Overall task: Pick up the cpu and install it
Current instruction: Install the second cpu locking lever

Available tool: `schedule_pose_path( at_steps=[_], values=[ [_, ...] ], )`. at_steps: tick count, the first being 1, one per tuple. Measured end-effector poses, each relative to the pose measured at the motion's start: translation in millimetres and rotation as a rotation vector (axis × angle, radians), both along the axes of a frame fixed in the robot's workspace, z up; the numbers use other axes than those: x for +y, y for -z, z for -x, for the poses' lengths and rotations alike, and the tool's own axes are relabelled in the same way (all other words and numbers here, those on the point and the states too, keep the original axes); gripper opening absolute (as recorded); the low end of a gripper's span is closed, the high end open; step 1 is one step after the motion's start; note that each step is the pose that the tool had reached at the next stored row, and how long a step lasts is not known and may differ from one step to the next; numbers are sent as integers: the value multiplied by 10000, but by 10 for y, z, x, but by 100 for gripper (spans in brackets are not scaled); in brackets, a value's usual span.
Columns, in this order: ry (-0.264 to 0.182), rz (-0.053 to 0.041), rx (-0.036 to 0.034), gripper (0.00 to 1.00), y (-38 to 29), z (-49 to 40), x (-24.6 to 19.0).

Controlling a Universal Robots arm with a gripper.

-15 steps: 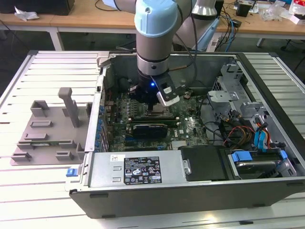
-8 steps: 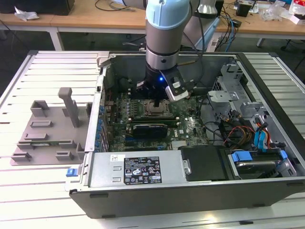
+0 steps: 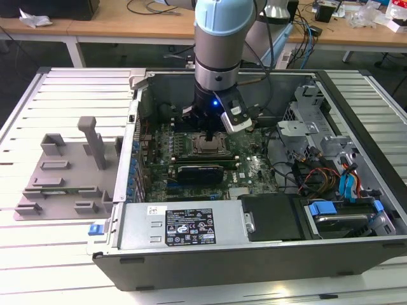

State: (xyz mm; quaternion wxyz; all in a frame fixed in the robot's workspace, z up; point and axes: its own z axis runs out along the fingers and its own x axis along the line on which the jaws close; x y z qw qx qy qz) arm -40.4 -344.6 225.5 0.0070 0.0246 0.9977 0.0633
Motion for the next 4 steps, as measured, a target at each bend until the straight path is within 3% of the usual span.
schedule_pose_path(
  at_steps=[4],
  values=[
    [0, 0, -1, 11, 0, 0, 2]
  ],
)
